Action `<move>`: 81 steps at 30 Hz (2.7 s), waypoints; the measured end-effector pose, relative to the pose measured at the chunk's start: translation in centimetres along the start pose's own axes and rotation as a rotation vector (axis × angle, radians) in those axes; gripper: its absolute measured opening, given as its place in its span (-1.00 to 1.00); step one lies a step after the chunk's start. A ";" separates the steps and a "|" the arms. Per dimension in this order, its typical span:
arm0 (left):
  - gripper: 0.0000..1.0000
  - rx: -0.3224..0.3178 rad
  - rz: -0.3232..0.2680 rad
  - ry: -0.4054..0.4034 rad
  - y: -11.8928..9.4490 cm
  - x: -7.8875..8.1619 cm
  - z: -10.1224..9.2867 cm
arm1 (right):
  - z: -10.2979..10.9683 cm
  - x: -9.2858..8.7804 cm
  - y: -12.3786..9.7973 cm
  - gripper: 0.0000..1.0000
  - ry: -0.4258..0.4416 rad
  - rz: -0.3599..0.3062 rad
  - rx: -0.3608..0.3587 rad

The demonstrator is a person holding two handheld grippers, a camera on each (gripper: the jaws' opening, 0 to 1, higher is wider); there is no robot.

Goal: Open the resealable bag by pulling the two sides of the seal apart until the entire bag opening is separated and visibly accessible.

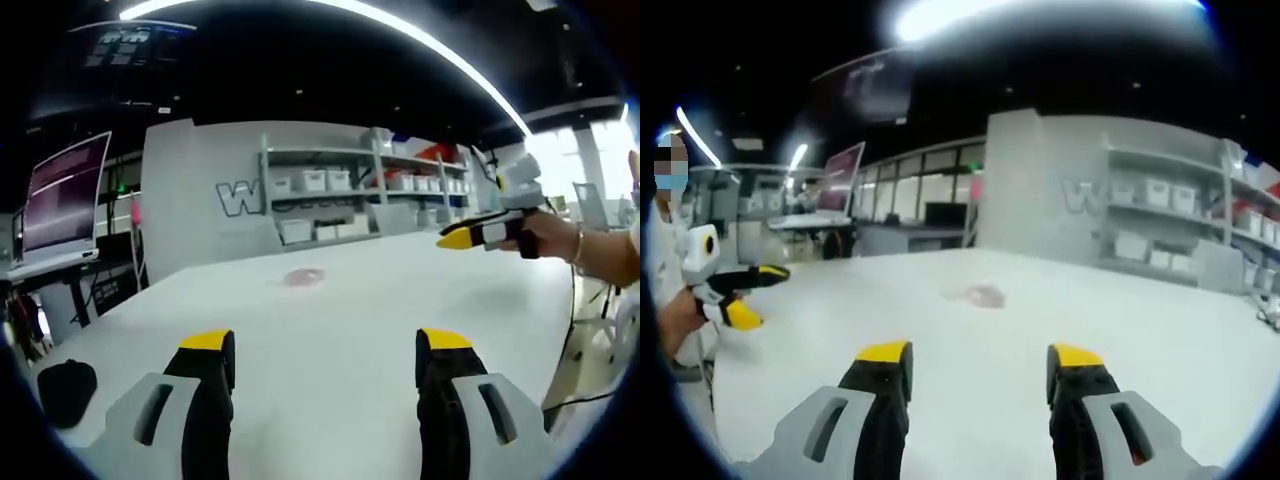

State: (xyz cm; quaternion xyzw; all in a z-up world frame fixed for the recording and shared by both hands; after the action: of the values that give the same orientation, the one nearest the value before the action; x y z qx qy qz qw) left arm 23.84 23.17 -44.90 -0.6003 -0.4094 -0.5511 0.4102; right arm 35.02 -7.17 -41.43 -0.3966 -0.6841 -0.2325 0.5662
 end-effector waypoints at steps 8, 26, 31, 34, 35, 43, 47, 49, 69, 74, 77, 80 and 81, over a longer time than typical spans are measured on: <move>0.44 -0.003 -0.005 0.008 0.1 0.4 0.0 | 0.2 0.1 0.9 0.06 -0.003 0.007 0.012; 0.43 -0.008 -0.003 0.013 0.1 0.5 -0.1 | -0.2 0.7 3.0 0.06 0.030 0.029 0.038; 0.43 -0.014 -0.005 0.008 0.0 0.3 -0.3 | -0.4 0.7 3.6 0.05 0.059 0.038 0.052; 0.43 -0.015 -0.003 0.009 -0.1 0.3 -0.3 | -0.4 0.7 3.7 0.05 0.050 0.041 0.045; 0.43 -0.014 -0.003 0.009 -0.1 0.3 -0.3 | -0.3 0.7 3.8 0.05 0.049 0.042 0.048; 0.43 -0.019 -0.007 0.007 -0.1 0.3 -0.6 | -0.3 1.0 5.0 0.03 0.013 0.063 0.060; 0.43 -0.023 -0.004 0.009 -0.1 0.2 -0.8 | -0.5 0.8 5.5 0.03 0.006 0.074 0.059; 0.42 -0.022 -0.005 0.009 -0.2 0.3 -0.7 | -0.6 0.8 5.6 0.03 0.007 0.078 0.060; 0.42 -0.027 -0.008 0.013 -0.2 0.5 -1.2 | -0.5 0.4 7.5 0.00 -0.029 0.118 0.058; 0.42 -0.030 -0.009 0.012 -0.2 0.5 -1.4 | -1.0 0.0 8.1 0.00 -0.030 0.134 0.048; 0.42 -0.032 -0.009 0.014 -0.2 0.5 -1.4 | -1.3 0.0 8.7 0.00 -0.034 0.130 0.045; 0.42 -0.031 -0.007 0.016 -0.3 0.6 -1.4 | -1.1 0.1 8.8 0.00 -0.043 0.130 0.044; 0.42 -0.029 -0.008 0.016 -0.3 0.6 -1.3 | -1.1 0.1 8.9 0.00 -0.047 0.128 0.046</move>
State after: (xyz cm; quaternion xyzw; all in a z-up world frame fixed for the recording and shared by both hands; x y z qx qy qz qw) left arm 23.17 22.02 -44.22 -0.6001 -0.4003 -0.5634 0.4027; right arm 42.81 -2.81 -42.18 -0.4317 -0.6757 -0.1707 0.5727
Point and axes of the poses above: the point that each gripper's makers call its tool centre point, and the gripper's own axes: y roughly forward along the fingers, z roughly to its left, x roughly out of its top, the point moved 7 cm from there along -y, roughly backward along the fingers, and after that the axes turned 9 degrees about -y, right-handed, at the moved point
